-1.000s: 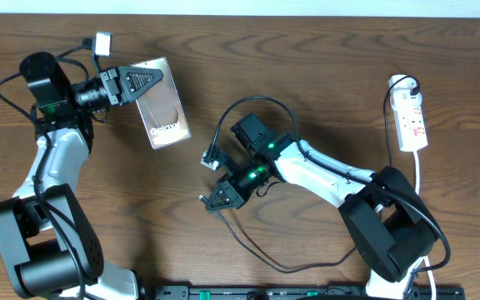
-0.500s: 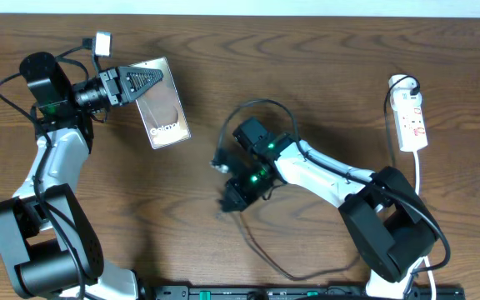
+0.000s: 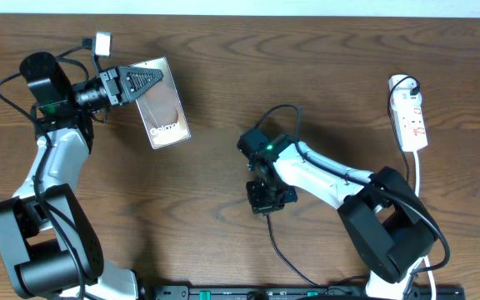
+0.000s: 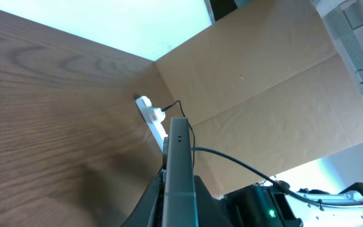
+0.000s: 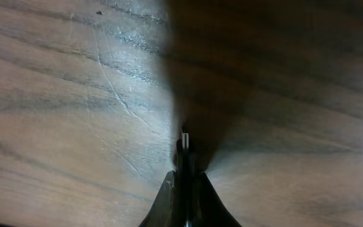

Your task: Plug charger to phone and switch on socket

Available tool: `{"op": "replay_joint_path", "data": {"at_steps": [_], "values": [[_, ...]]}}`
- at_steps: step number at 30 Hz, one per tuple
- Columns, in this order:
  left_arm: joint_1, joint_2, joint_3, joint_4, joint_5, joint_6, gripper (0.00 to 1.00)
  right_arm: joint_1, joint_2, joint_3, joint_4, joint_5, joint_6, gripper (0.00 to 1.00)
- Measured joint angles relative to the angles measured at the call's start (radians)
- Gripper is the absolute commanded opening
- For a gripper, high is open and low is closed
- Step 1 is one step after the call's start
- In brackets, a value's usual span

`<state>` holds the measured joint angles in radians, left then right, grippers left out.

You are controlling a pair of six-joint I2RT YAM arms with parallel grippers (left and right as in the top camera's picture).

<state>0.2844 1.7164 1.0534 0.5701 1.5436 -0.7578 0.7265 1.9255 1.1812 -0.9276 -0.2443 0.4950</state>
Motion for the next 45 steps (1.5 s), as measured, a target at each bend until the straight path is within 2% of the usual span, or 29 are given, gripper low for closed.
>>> {"op": "replay_joint_path", "data": {"at_steps": [8, 11, 13, 14, 16, 20, 23, 25, 31, 34, 45], "values": [[0.0, 0.0, 0.0, 0.0, 0.0, 0.0, 0.07, 0.029, -0.023, -0.045, 0.077, 0.002, 0.071, 0.04], [0.0, 0.0, 0.0, 0.0, 0.0, 0.0, 0.08, 0.028, -0.031, -0.056, 0.089, -0.002, 0.092, 0.19], [0.0, 0.0, 0.0, 0.0, 0.0, 0.0, 0.08, 0.029, -0.031, -0.057, 0.097, -0.016, 0.105, 0.44], [0.0, 0.0, 0.0, 0.0, 0.0, 0.0, 0.07, 0.029, -0.032, -0.056, 0.103, -0.029, 0.112, 0.52], [0.0, 0.0, 0.0, 0.0, 0.0, 0.0, 0.07, 0.033, -0.036, -0.055, 0.109, -0.041, 0.121, 0.56], [0.0, 0.0, 0.0, 0.0, 0.0, 0.0, 0.08, 0.037, -0.04, -0.055, 0.114, -0.044, 0.128, 0.56], [0.0, 0.0, 0.0, 0.0, 0.0, 0.0, 0.07, 0.037, -0.04, -0.055, 0.114, -0.044, 0.13, 0.54], [0.0, 0.0, 0.0, 0.0, 0.0, 0.0, 0.08, 0.037, -0.04, -0.055, 0.114, -0.043, 0.13, 0.46], [0.0, 0.0, 0.0, 0.0, 0.0, 0.0, 0.07, 0.03, -0.04, -0.063, 0.11, -0.019, 0.139, 0.12], [0.0, 0.0, 0.0, 0.0, 0.0, 0.0, 0.08, 0.026, -0.038, -0.065, 0.113, -0.013, 0.14, 0.01], [0.0, 0.0, 0.0, 0.0, 0.0, 0.0, 0.07, 0.026, -0.037, -0.065, 0.075, -0.013, 0.146, 0.01]]}}
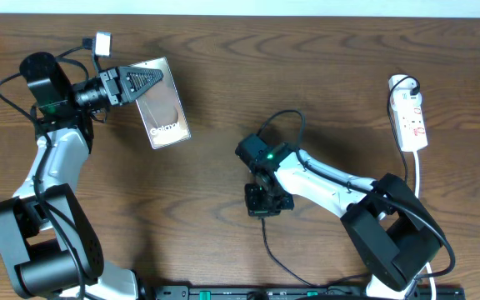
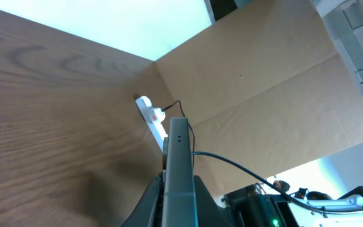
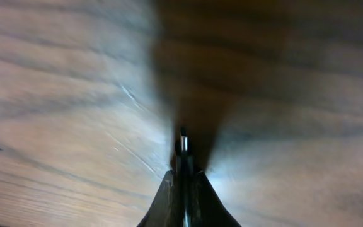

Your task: Plug charger to phone and switch on socket

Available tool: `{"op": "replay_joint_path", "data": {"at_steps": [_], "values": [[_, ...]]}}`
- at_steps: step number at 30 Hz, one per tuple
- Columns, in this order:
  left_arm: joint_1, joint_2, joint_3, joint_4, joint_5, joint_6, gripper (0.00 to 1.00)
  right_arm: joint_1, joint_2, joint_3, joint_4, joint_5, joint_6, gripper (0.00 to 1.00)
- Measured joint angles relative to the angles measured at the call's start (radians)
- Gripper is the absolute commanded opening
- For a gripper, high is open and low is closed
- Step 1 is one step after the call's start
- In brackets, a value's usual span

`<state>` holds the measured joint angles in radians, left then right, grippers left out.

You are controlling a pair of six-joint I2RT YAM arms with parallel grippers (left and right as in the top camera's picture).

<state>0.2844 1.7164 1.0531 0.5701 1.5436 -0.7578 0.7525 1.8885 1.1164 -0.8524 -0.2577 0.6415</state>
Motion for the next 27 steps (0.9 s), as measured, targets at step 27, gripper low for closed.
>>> {"op": "replay_joint_path", "data": {"at_steps": [27], "values": [[0.0, 0.0, 0.0, 0.0, 0.0, 0.0, 0.07, 0.003, -0.01, -0.027, -0.018, -0.026, 0.063, 0.01]]}}
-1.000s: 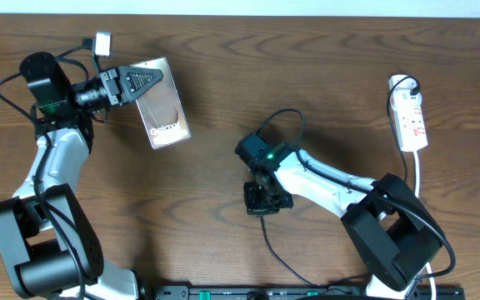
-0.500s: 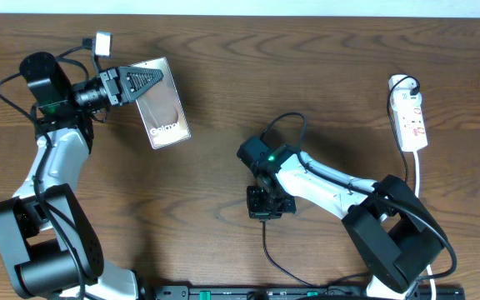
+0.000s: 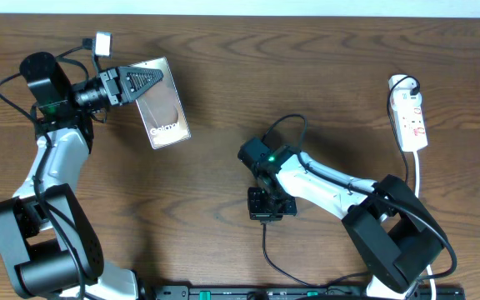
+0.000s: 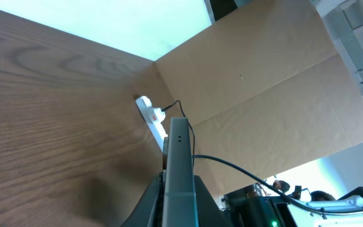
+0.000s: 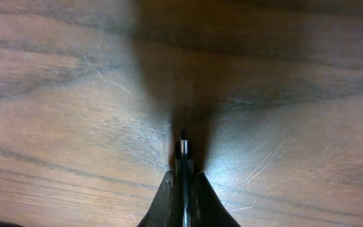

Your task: Plug charger to phone and switch on socket

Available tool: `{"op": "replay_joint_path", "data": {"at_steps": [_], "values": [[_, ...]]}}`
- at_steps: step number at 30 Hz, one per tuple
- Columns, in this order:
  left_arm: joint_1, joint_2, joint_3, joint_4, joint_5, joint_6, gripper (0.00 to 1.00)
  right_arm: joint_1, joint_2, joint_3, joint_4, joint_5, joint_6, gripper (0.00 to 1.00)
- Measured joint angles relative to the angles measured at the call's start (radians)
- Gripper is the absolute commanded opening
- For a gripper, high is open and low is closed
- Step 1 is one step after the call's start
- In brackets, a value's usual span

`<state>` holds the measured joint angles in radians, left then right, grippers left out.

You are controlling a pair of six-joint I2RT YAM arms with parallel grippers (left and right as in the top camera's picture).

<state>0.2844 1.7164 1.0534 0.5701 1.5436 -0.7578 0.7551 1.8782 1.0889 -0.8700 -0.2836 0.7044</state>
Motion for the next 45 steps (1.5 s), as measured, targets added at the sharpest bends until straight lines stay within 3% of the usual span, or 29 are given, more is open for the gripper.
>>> {"op": "replay_joint_path", "data": {"at_steps": [5, 13, 19, 36, 45], "values": [[0.0, 0.0, 0.0, 0.0, 0.0, 0.0, 0.07, 0.0, 0.0, -0.019, 0.1, -0.107, -0.051, 0.01], [0.0, 0.0, 0.0, 0.0, 0.0, 0.0, 0.07, -0.017, 0.059, -0.058, 0.637, -0.541, -0.322, 0.01], [0.0, 0.0, 0.0, 0.0, 0.0, 0.0, 0.07, -0.022, 0.058, -0.056, 0.873, -0.783, -0.414, 0.01], [0.0, 0.0, 0.0, 0.0, 0.0, 0.0, 0.07, -0.078, 0.058, -0.056, 1.03, -0.896, -0.444, 0.01], [0.0, 0.0, 0.0, 0.0, 0.0, 0.0, 0.07, -0.123, 0.058, -0.057, 1.206, -0.951, -0.44, 0.01]]}}
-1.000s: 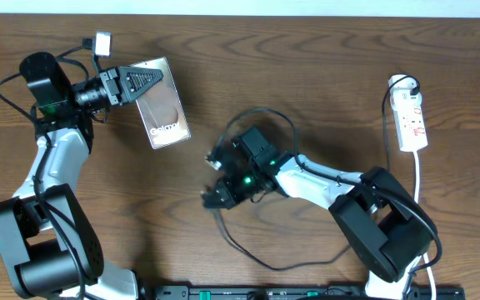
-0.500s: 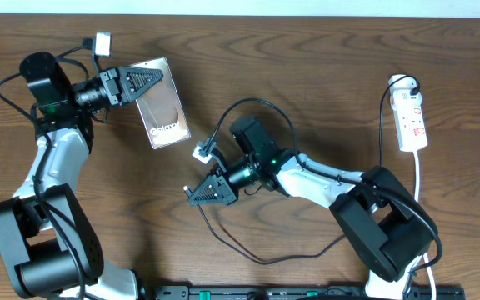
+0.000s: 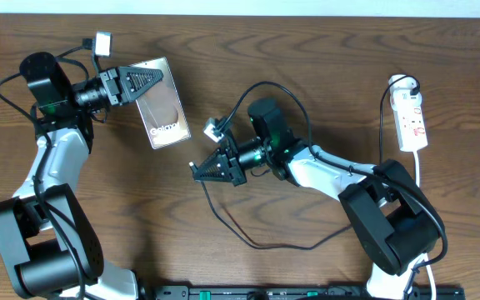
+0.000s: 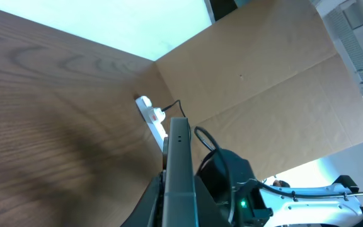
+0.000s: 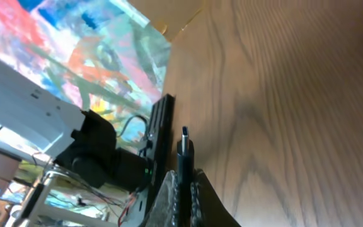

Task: Plug charger to phone and switch on socket
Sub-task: 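Carry the plug with the right gripper toward the phone's bottom end, then push the plug into the phone's bottom port with the right gripper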

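The phone (image 3: 164,111), silver-backed, is held off the table at the upper left, with my left gripper (image 3: 155,82) shut on its top end; in the left wrist view it shows edge-on (image 4: 179,165). My right gripper (image 3: 198,171) points left toward the phone, some way below and to the right of it. It is shut on the black charger plug (image 5: 183,150), whose tip sticks out past the fingers. In the right wrist view the phone's edge (image 5: 160,129) stands just left of the plug tip. The white socket strip (image 3: 410,115) lies at the far right.
The black charger cable (image 3: 248,242) loops widely across the table below the right arm and arcs over its wrist. A white lead (image 3: 416,179) runs down from the socket strip. Cardboard walls (image 4: 263,82) stand beyond the table.
My right gripper pointed down at the table near the centre; now it sits higher and further left, turned sideways with the plug aimed at the phone. The cable lies in a wider loop. The left arm is unmoved.
At all three earlier moments my right gripper stood over the table centre, pointing down and shut on the plug, shifting only slightly. My left gripper held the phone up throughout. Now the right gripper faces the phone with the plug.
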Available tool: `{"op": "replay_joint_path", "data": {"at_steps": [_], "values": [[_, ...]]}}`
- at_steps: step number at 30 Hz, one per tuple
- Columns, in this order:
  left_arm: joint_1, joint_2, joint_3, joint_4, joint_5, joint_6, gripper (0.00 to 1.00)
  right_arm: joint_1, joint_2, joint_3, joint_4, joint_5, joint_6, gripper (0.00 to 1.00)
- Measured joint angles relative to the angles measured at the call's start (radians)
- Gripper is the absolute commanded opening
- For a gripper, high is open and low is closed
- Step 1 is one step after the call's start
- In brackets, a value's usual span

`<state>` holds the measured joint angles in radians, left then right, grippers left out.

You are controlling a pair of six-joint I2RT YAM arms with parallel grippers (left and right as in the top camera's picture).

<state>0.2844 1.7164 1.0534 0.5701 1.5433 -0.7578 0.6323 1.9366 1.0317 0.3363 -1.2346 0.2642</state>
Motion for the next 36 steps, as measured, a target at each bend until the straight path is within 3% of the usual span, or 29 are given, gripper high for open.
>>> {"op": "replay_joint_path", "data": {"at_steps": [14, 25, 36], "values": [[-0.008, 0.0, 0.0, 0.0, -0.032, -0.008, 0.07, -0.04, 0.001, 0.0, 0.193, -0.049, 0.06, 0.01], [-0.114, 0.0, 0.0, 0.006, -0.121, -0.008, 0.07, -0.075, 0.107, 0.0, 0.589, -0.047, 0.352, 0.01], [-0.122, 0.0, 0.0, 0.058, -0.178, -0.078, 0.08, -0.075, 0.132, 0.0, 0.655, -0.049, 0.458, 0.01]]}}
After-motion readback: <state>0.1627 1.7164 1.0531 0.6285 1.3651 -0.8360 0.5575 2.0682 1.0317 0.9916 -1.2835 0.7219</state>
